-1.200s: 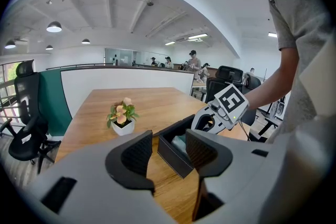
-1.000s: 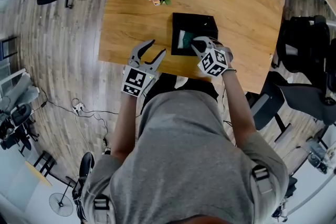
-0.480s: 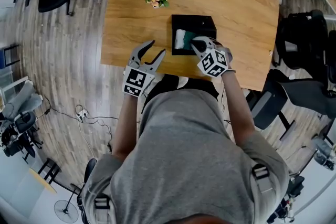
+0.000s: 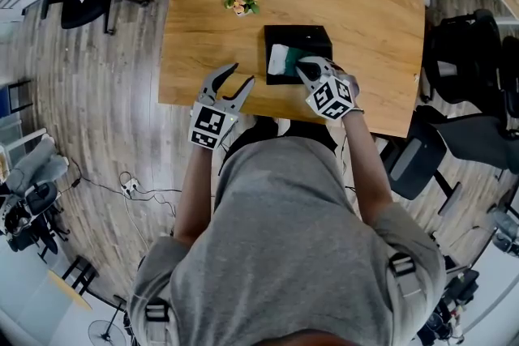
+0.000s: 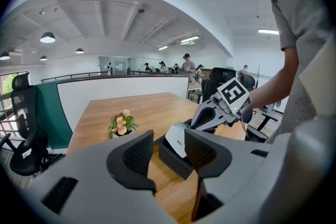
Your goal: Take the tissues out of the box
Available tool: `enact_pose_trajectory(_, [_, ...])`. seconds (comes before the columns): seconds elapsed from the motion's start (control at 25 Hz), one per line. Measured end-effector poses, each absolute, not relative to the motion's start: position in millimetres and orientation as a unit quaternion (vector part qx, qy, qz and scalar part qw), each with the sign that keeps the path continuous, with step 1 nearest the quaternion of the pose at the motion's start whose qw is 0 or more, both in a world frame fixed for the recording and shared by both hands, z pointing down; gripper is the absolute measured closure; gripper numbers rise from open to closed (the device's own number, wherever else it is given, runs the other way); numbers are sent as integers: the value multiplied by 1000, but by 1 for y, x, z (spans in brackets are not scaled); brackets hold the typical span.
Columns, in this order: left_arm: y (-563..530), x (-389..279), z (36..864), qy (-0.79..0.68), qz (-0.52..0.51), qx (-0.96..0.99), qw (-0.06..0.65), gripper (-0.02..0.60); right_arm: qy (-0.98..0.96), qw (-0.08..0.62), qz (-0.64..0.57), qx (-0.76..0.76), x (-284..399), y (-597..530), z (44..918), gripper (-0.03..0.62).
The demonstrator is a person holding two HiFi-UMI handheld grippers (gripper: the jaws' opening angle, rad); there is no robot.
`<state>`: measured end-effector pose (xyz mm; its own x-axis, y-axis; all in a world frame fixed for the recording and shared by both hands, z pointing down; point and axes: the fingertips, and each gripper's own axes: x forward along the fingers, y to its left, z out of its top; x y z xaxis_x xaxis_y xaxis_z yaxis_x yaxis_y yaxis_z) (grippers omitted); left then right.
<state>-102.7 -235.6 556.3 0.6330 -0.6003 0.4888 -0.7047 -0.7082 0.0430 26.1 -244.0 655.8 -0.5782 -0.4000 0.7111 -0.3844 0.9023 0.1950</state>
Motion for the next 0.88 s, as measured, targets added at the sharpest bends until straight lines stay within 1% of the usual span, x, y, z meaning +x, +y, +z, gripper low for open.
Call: enact_pose_trajectory(0.88, [-213, -104, 534, -353, 211, 907, 87, 387, -872, 387, -45, 294, 39, -246, 617, 583])
